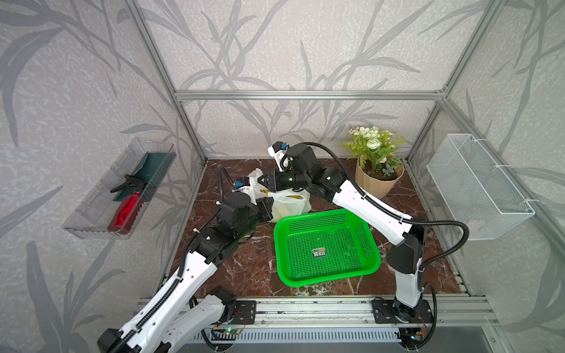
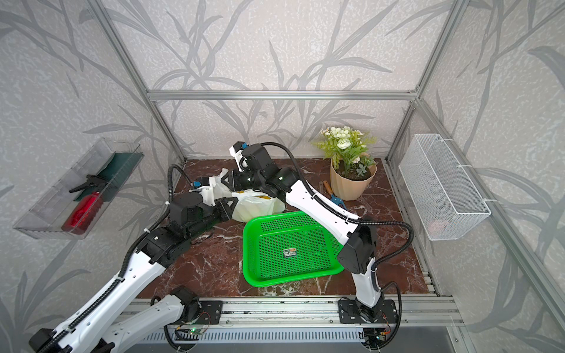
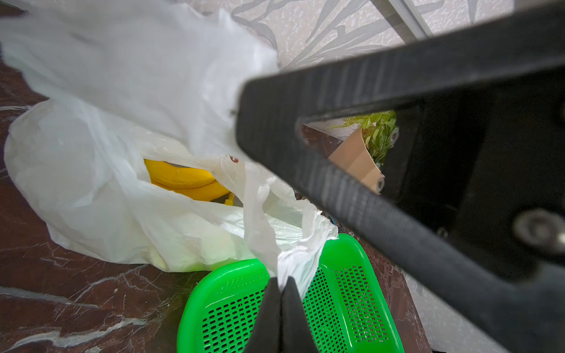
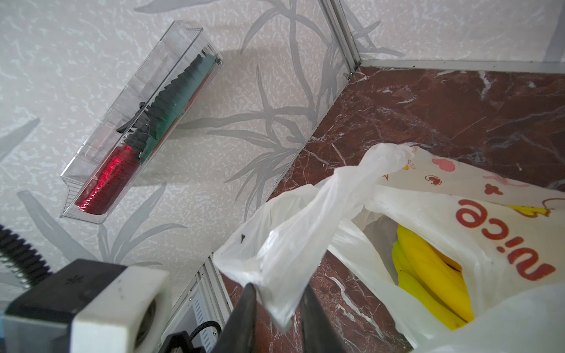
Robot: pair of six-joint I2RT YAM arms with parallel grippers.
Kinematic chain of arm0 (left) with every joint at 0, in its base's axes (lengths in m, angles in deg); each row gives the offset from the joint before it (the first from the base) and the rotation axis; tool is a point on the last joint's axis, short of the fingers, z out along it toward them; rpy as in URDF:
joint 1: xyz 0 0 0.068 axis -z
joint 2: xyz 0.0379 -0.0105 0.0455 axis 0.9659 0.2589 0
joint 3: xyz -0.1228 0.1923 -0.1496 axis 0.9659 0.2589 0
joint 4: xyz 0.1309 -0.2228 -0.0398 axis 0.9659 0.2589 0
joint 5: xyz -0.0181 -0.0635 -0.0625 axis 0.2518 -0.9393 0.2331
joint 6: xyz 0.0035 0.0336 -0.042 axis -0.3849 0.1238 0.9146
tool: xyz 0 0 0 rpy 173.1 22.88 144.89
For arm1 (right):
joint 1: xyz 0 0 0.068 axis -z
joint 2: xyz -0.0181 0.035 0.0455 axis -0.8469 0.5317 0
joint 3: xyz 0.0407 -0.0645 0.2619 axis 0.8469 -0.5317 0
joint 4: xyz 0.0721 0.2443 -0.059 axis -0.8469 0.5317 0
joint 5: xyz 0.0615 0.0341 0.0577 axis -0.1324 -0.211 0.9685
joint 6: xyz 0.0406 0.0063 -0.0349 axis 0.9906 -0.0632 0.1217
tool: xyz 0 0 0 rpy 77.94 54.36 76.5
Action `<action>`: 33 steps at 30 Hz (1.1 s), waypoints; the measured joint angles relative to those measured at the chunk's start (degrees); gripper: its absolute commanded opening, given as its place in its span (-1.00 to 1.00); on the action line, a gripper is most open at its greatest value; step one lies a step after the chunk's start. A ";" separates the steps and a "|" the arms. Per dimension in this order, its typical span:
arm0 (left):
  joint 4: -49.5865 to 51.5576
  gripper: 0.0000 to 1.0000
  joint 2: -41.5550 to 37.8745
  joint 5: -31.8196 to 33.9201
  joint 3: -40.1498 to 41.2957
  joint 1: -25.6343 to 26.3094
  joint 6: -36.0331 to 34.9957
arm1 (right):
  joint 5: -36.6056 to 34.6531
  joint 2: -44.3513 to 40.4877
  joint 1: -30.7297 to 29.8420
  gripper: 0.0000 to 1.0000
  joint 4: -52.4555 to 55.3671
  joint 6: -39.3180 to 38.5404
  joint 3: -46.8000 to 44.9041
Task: Place the banana into a plastic bag & tie a knot
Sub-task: Cross the plastic bag at the center of the board.
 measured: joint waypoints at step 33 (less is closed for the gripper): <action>-0.02 -1.00 3.08 -0.24 -1.46 -6.97 16.72 | -0.83 -13.92 7.50 -1.00 -2.03 -3.41 -18.08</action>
